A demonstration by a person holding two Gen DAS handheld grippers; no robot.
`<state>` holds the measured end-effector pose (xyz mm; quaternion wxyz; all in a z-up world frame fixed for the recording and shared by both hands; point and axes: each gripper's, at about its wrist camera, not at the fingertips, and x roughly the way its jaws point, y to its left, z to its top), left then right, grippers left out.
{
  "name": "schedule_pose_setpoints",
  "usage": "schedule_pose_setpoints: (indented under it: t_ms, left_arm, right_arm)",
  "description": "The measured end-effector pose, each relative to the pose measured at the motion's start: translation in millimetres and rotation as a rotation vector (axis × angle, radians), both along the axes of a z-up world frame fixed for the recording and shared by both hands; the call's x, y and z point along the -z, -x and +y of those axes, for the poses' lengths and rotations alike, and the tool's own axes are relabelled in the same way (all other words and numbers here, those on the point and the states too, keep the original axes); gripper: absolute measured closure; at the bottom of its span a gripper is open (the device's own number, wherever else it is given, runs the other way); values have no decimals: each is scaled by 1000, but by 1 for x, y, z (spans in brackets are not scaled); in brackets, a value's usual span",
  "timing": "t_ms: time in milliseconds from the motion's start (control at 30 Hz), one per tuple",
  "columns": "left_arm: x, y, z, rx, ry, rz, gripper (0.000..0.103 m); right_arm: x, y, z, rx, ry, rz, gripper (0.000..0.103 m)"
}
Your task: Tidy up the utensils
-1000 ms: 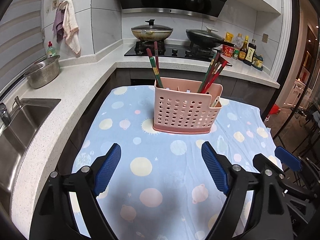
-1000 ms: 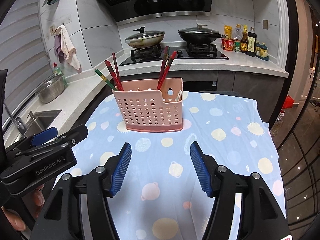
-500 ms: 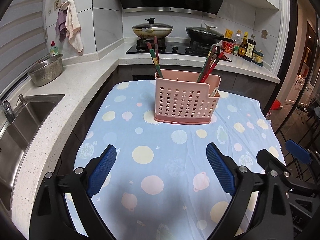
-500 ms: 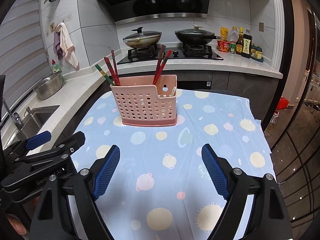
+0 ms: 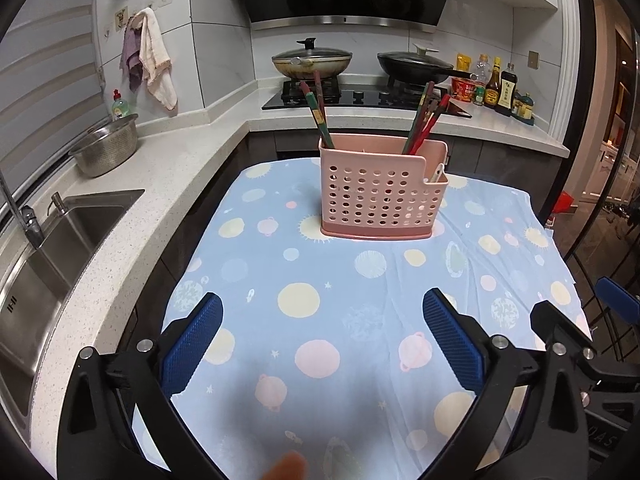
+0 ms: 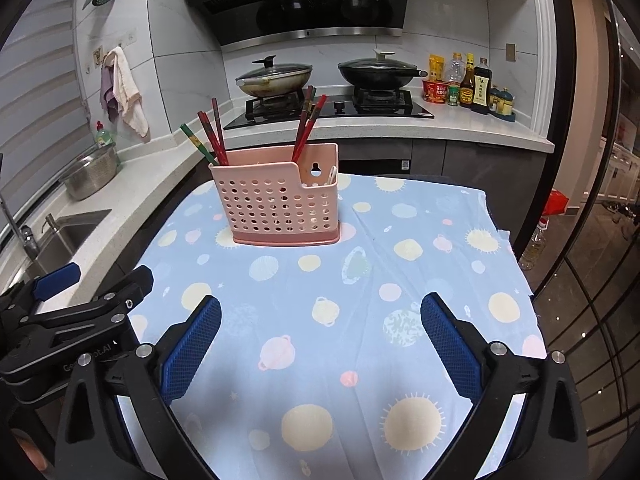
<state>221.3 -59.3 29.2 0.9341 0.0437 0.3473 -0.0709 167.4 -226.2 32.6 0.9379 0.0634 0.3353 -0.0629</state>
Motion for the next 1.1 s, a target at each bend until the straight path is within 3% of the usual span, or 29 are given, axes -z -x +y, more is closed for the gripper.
schedule_pose_setpoints:
  t_ms: [267,1100]
  left_arm:
    - [7,3,1,-14,0,19,7]
    - [14,1,7,-12,-16,23,7]
  right_arm:
    - [1,5,5,3,53,-11,7]
    - [14,3,0,20,61,16,7]
